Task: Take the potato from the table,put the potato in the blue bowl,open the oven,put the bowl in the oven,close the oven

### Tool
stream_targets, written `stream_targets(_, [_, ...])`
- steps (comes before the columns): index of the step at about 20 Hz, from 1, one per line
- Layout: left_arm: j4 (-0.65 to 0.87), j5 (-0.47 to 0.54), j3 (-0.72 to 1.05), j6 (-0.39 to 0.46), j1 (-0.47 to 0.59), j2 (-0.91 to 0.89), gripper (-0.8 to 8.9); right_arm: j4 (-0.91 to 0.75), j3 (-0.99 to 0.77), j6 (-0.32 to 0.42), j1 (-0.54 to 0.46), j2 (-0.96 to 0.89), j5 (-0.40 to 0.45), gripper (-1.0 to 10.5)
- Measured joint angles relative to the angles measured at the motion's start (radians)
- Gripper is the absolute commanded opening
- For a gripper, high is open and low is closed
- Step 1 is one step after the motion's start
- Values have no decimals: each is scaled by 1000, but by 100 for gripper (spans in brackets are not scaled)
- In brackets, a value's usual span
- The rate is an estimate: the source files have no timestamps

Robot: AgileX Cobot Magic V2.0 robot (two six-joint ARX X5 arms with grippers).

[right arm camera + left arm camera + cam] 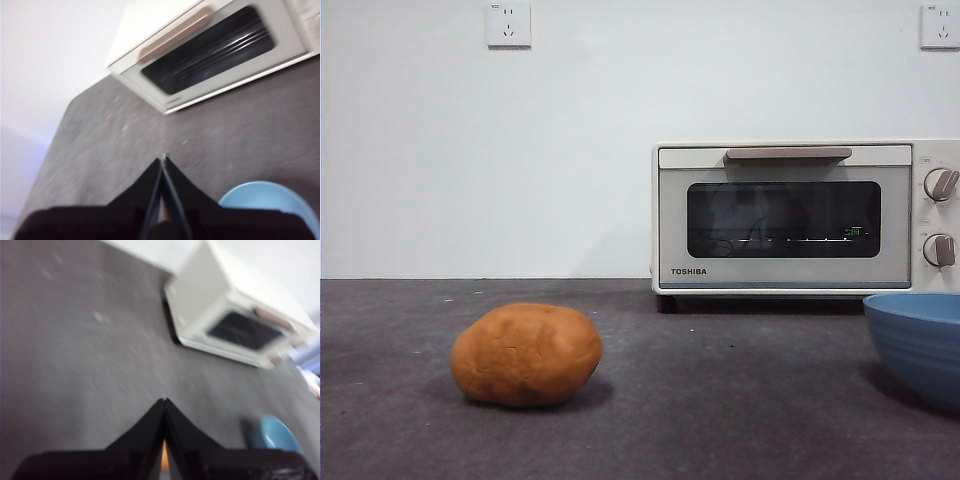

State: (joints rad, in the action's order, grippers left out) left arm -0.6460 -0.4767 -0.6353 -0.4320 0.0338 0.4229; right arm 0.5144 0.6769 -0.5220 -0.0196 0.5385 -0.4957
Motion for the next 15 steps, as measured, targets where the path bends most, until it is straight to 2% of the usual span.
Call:
stream_targets(3, [-33,-126,-6,3,0,58,-4,12,48,49,0,80,-109,-3])
stream_targets(6, [-34,-226,-6,18,0,115,-4,50,102,97,10,166,-161,-3])
stream_targets(12, [-49,-344,-6,59,0,204,-5,172,229,193,121,344,-156,-4])
stream_targets(15, [-73,-365,-6,90,-1,235,-5,206,305,238,228,435,-104,-5])
